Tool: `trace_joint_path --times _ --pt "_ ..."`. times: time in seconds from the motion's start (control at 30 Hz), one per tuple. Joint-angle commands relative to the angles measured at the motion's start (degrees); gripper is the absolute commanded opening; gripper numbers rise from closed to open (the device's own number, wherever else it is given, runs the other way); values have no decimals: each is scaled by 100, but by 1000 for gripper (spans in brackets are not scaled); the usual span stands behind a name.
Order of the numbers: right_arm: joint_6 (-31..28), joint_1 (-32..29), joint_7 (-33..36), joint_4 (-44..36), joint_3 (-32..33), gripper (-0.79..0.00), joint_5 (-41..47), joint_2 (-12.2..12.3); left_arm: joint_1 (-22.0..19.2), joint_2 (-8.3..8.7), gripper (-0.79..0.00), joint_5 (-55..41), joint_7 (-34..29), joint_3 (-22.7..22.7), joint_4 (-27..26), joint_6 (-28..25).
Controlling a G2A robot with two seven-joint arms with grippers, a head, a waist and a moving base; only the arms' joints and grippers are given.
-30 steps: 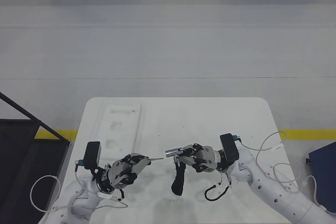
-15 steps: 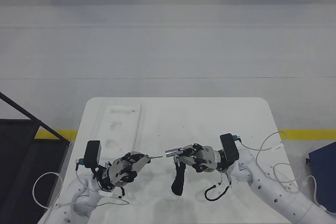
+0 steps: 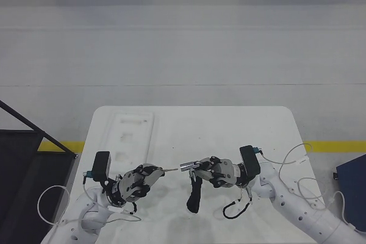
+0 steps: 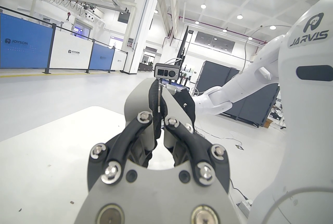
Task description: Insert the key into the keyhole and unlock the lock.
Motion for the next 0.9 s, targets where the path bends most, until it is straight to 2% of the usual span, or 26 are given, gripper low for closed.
trace_joint_path --times 0.0,0.87 --pt "0 0 0 0 0 -785 0 0 -11 1 -785 -5 -1 7 5 0" --pt "0 0 0 0 0 -785 0 0 -73 -22 -785 22 -26 117 19 0"
